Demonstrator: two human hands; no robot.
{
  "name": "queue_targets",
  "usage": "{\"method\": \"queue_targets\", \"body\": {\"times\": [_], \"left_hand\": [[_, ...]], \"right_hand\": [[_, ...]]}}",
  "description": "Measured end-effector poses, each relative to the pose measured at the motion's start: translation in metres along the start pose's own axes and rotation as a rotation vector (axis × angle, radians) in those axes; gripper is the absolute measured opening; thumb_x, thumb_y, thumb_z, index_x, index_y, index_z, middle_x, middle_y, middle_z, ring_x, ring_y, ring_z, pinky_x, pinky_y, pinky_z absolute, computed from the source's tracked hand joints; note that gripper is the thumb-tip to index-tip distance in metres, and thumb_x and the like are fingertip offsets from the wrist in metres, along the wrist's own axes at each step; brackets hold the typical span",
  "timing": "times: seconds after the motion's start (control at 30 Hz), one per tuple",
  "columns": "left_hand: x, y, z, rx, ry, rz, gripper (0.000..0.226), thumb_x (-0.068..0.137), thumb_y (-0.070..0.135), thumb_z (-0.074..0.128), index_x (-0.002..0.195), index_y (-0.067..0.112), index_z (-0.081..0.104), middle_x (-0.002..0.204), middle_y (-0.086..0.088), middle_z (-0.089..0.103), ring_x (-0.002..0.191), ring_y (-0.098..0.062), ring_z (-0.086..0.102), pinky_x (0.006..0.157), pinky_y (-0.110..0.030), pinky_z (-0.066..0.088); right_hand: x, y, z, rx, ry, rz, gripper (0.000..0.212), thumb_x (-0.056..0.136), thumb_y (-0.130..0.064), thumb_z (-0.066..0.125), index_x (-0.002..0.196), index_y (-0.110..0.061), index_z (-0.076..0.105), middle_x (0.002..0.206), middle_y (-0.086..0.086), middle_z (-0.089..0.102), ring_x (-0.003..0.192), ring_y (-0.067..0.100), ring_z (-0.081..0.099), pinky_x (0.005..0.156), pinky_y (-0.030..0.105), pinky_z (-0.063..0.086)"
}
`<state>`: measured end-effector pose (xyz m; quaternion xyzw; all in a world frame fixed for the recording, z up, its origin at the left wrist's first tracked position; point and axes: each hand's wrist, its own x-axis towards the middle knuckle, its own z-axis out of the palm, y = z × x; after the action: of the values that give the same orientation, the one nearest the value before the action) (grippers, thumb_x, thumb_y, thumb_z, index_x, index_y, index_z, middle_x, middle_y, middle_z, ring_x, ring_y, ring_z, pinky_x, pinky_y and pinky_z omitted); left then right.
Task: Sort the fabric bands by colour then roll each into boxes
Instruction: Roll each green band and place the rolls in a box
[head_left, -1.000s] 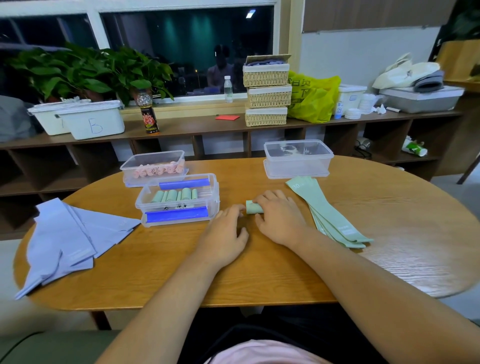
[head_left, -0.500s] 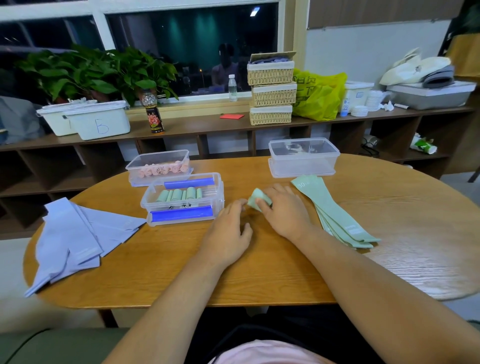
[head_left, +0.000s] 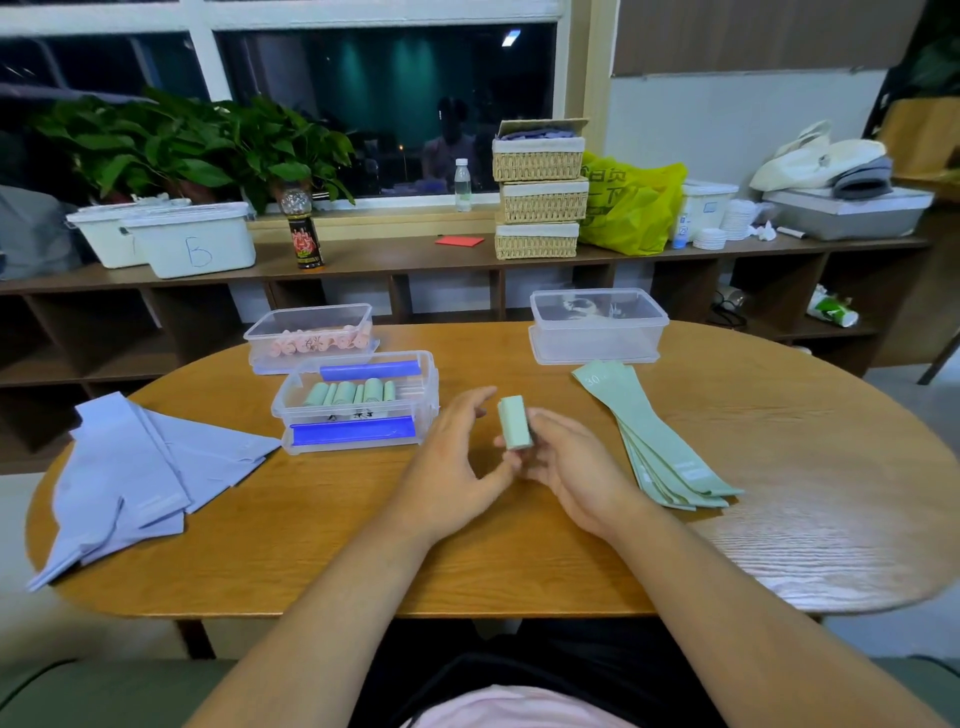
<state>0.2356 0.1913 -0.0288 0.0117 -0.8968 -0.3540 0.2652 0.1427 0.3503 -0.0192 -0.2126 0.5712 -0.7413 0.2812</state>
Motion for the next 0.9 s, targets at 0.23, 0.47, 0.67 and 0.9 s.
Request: {"method": "queue_targets", "body": {"times": [0.23, 0.47, 0.67, 0.9], "left_hand": [[0.002, -0.003, 0.007, 0.028, 0.034, 0.060, 0.078, 0.081, 0.048, 0.089, 0.148, 0.036, 0.052, 0.136, 0.015, 0.061, 0.128, 0.000, 0.055, 0.105, -0.030, 0.051], [0.001, -0.002, 0.005, -0.004, 0.031, 0.012, 0.080, 0.075, 0.058, 0.089, 0.146, 0.038, 0.056, 0.137, 0.019, 0.064, 0.127, 0.002, 0.057, 0.102, -0.017, 0.048], [0.002, -0.006, 0.007, 0.055, 0.082, 0.025, 0.061, 0.076, 0.044, 0.090, 0.132, 0.031, 0.068, 0.122, 0.018, 0.071, 0.114, 0.000, 0.063, 0.097, -0.020, 0.049], [0.002, -0.008, 0.006, 0.134, 0.033, 0.040, 0.055, 0.082, 0.053, 0.081, 0.132, 0.038, 0.067, 0.118, 0.017, 0.073, 0.108, -0.001, 0.066, 0.093, -0.024, 0.053]], "right_hand": [[-0.005, 0.001, 0.008, -0.048, -0.145, 0.040, 0.034, 0.111, -0.018, 0.046, 0.125, -0.005, 0.074, 0.109, 0.017, 0.075, 0.102, 0.022, 0.070, 0.091, 0.034, 0.055], [-0.006, 0.000, 0.009, -0.093, -0.152, 0.039, 0.033, 0.112, -0.019, 0.046, 0.124, -0.007, 0.074, 0.101, 0.013, 0.073, 0.095, 0.019, 0.067, 0.088, 0.031, 0.054], [-0.006, 0.004, 0.009, -0.153, -0.138, 0.010, 0.032, 0.111, -0.028, 0.051, 0.123, -0.013, 0.077, 0.107, 0.010, 0.075, 0.100, 0.019, 0.068, 0.095, 0.040, 0.055], [-0.004, 0.004, 0.005, -0.100, 0.003, -0.031, 0.028, 0.110, -0.029, 0.056, 0.118, -0.013, 0.078, 0.117, 0.014, 0.076, 0.111, 0.029, 0.072, 0.098, 0.045, 0.060]]}}
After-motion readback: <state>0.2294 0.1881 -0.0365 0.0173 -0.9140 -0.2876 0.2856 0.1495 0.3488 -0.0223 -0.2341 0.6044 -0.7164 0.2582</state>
